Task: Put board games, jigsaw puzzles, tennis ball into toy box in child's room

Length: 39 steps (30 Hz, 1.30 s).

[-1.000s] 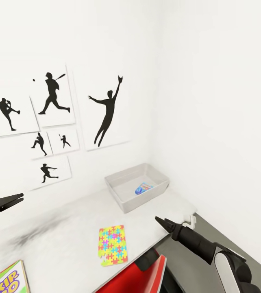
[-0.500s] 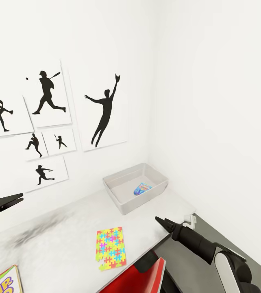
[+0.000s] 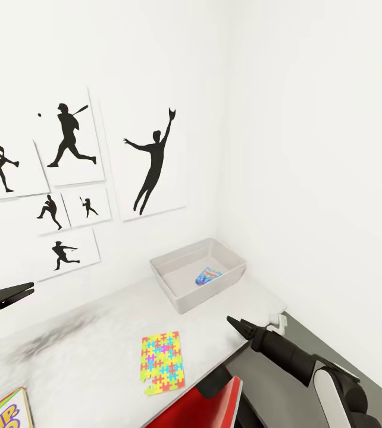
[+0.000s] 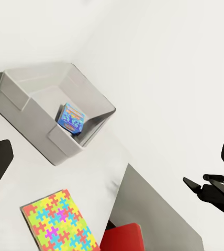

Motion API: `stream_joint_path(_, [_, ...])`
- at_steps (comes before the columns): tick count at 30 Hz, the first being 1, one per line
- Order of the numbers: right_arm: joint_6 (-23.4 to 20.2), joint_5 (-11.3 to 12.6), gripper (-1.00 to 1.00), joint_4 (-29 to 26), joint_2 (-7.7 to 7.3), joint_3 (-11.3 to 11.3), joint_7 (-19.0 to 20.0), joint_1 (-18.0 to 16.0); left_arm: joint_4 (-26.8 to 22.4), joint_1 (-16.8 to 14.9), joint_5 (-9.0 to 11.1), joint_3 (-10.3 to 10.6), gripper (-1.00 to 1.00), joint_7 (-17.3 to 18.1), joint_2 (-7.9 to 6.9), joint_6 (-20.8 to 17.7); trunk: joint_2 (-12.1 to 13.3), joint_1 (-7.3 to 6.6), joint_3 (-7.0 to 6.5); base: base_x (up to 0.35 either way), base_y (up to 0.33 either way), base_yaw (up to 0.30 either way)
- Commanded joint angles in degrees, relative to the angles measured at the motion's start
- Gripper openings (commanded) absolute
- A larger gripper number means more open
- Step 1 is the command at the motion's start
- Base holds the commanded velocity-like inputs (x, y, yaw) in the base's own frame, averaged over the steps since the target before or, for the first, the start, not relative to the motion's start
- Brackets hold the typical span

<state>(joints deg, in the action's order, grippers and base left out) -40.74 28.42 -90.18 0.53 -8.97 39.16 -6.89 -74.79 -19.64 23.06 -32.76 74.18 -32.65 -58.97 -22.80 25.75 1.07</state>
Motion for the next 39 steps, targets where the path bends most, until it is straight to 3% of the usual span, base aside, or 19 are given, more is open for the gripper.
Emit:
stream_joint_path(1, [-0.36,0.14,1.00,-0.01,0.06,-0.12,0.13,-0.05,0.01,-0.05,0.11,-0.01,1.00,0.09,-0.02,-0.44,-0.12,0.04,0.11,0.000,0.000,0.000])
stream_joint_path(24, [-0.23,0.14,1.00,0.27,0.26,-0.16,-0.49,-0.05,0.00,-0.05,0.15,0.17,1.00,0.06,0.04,-0.44,-0.12,0.04,0.11,0.000,0.000,0.000])
stream_joint_path(35, [-0.72,0.14,1.00,-0.07,0.63,-0.08,-3.42,-0.07,0.08,-0.05,0.08,0.48,1.00,-0.26,0.07,-0.47,-0.12,0.04,0.11,0.000,0.000,0.000])
stream_joint_path(39, [-2.52,0.21,1.00,-0.17,0.69,-0.08,-6.08,-0.66,0.18,-0.20,-0.04,2.29,1.00,-0.90,0.11,-0.51,-0.12,0.04,0.11,0.000,0.000,0.000])
